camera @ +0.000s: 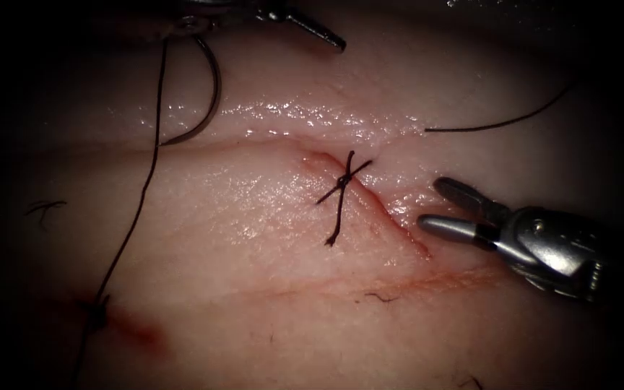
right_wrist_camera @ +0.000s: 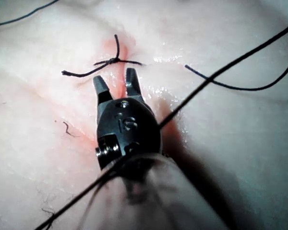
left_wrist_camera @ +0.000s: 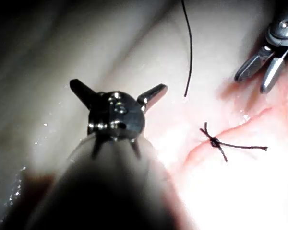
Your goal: Wound Closure
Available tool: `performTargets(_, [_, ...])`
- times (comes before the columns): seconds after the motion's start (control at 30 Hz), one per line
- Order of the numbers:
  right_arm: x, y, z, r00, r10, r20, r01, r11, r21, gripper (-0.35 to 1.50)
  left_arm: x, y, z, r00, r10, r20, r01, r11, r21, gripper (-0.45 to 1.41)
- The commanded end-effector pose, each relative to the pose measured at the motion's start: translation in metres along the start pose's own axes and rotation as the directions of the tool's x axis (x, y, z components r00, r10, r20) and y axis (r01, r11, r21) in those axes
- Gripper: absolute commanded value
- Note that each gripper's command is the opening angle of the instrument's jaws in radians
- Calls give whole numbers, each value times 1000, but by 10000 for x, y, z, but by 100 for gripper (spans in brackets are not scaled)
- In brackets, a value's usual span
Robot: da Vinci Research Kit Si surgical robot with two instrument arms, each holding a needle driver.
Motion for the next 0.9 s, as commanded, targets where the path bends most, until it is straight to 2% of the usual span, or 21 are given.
performTargets(0.03, [-2,0,9,1000,-30,2,30,1000,9,32,-9,11,2,1000,13,-19,-14,1000,-7,103])
performTargets(0.13, [-2,2,11,993,-117,-1,117,992,43,32,-34,54,-7,994,49,-93,-51,998,-21,86])
performTargets(0.2, [-1,0,15,992,-128,-5,129,989,78,32,-48,85,-5,984,108,-143,-117,992,-54,84])
performTargets(0.27, [0,-1,18,989,-145,-22,147,983,110,32,-59,115,1,975,154,-159,-164,985,-54,79])
performTargets(0.3, [0,-1,18,989,-145,-22,147,983,110,32,-59,115,1,975,154,-159,-164,985,-54,79])
performTargets(0.4, [1,-2,21,988,-149,-36,153,979,136,29,-73,146,15,956,234,-176,-248,967,-62,63])
performTargets(0.5, [0,-4,21,984,-173,-39,177,975,137,27,-80,160,23,934,298,-195,-314,948,-55,51])
performTargets(0.6, [0,-4,21,982,-185,-39,189,972,141,32,-87,171,34,911,370,-184,-392,914,-102,46])
performTargets(0.9, [0,-2,21,981,-192,-43,196,970,141,32,-83,172,43,885,412,-215,-443,889,-120,29])
